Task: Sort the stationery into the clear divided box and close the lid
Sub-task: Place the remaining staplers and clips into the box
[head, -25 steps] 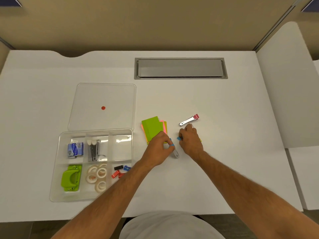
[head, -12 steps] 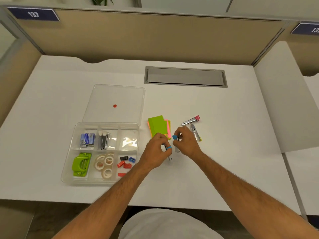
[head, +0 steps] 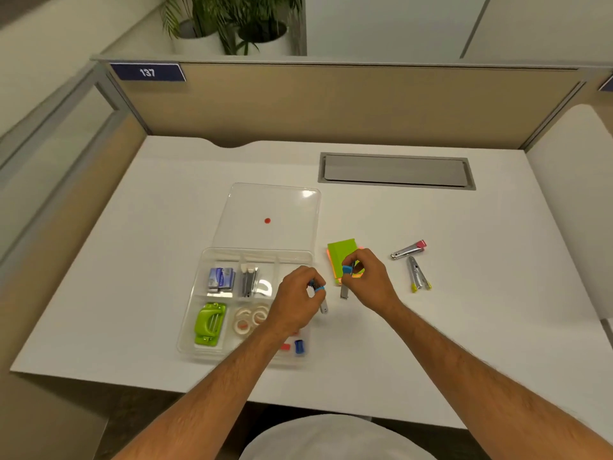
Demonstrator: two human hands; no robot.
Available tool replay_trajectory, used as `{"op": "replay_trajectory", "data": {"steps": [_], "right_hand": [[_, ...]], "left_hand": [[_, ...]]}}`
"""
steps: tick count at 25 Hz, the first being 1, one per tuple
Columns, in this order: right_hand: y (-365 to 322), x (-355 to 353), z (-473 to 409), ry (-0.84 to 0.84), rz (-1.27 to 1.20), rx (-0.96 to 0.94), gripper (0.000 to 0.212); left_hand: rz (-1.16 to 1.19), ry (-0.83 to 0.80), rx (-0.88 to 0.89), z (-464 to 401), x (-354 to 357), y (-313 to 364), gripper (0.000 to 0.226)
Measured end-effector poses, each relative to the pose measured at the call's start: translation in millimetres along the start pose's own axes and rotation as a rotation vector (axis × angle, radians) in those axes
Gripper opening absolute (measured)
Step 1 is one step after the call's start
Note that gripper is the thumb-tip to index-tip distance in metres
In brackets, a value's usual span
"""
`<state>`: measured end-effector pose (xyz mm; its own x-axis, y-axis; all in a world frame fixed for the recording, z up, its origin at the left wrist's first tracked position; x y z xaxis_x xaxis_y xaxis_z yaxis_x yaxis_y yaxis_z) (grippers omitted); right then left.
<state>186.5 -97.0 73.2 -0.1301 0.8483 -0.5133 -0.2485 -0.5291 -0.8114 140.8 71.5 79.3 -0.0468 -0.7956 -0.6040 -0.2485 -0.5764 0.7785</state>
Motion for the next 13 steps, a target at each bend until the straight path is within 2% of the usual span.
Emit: {"op": "replay_trajectory", "data": {"steps": [4,8,13], "right_hand": [[-30.3,32.1,-5.3,0.024,-0.080,0.016,0.029],[-43.3,70.2,-13.9,0.045,-0.165,0.052,0.023],[-51.0,98.9,-13.9,0.055,-0.235,0.149,0.021]], "left_hand": [[0.030,-0.039,0.024,-3.9,-36.9,-25.8,0.025],[0.052,0.005,0.044,-9.6,-86.2,-62.7,0.035],[0.048,0.023,-0.017,-13.4,-119.5,-103.9,0.041]]}}
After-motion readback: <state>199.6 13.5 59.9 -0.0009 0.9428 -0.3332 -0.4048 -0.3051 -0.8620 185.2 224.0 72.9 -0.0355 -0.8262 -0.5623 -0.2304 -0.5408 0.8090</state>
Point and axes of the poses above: each hand's wrist, its own z-axis away from the middle knuckle, its own x-axis out of the palm, y = z × x, the point moved 9 cm from there along -z, towards the middle knuckle, and after that the axes turned 14 degrees about x, right-handed, at the moved point
